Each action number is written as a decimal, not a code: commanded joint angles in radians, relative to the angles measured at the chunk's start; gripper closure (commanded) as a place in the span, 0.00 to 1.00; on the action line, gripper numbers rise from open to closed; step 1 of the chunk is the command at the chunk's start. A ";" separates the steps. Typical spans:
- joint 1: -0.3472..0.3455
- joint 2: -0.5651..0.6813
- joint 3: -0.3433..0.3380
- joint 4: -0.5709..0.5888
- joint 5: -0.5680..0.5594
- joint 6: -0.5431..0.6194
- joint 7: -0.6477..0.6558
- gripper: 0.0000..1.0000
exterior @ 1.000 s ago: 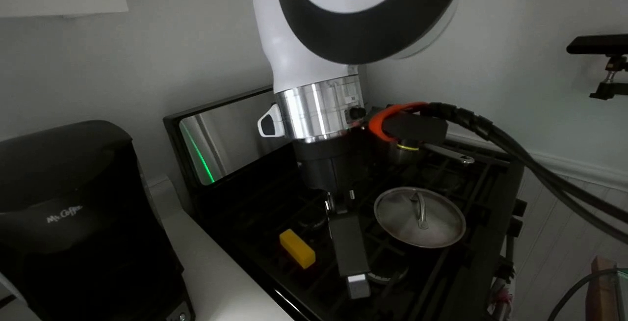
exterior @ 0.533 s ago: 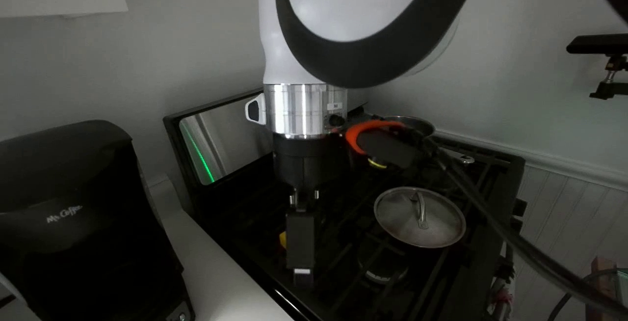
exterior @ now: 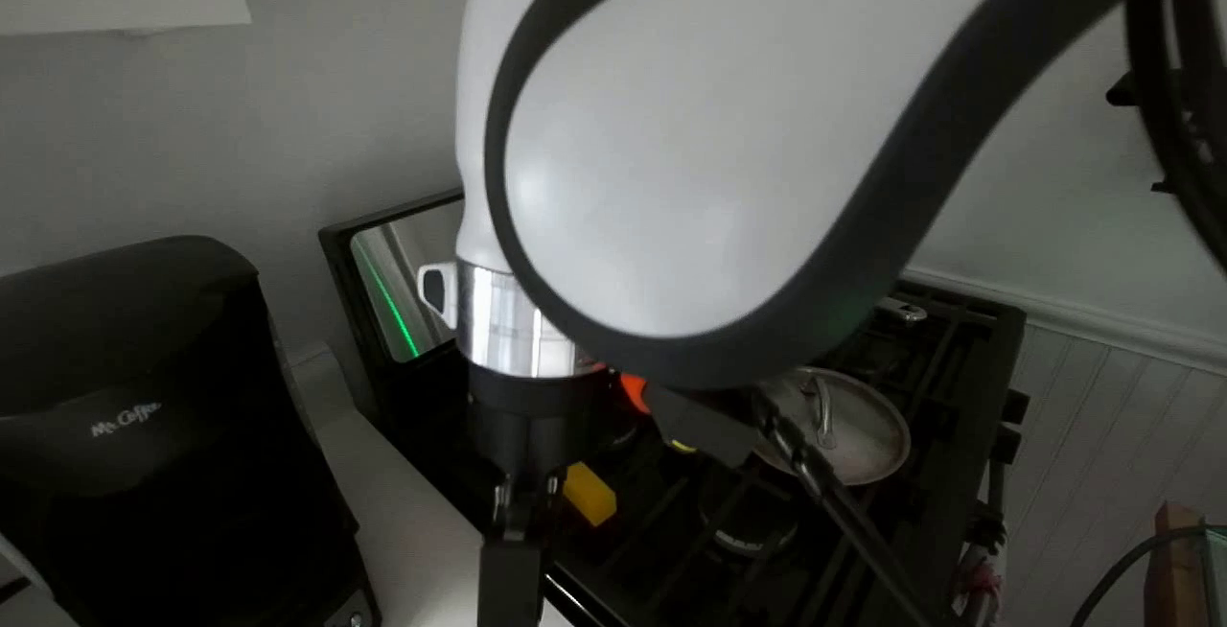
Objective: Remove the cup from the bowl and put it on the counter.
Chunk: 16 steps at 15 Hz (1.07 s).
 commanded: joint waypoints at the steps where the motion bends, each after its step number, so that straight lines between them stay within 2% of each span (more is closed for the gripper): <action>1: 0.019 0.050 0.032 0.016 0.002 0.061 0.010 0.08; 4: 0.020 0.076 0.052 0.021 -0.004 0.071 0.006 0.41; 8: 0.020 0.101 0.061 0.024 -0.027 0.067 0.020 0.68; 12: 0.032 0.089 0.044 0.022 -0.145 0.038 0.096 0.97; 13: 0.034 0.081 0.044 0.022 -0.169 0.030 0.116 0.99; 16: 0.028 0.049 0.066 0.033 -0.135 0.009 0.110 1.00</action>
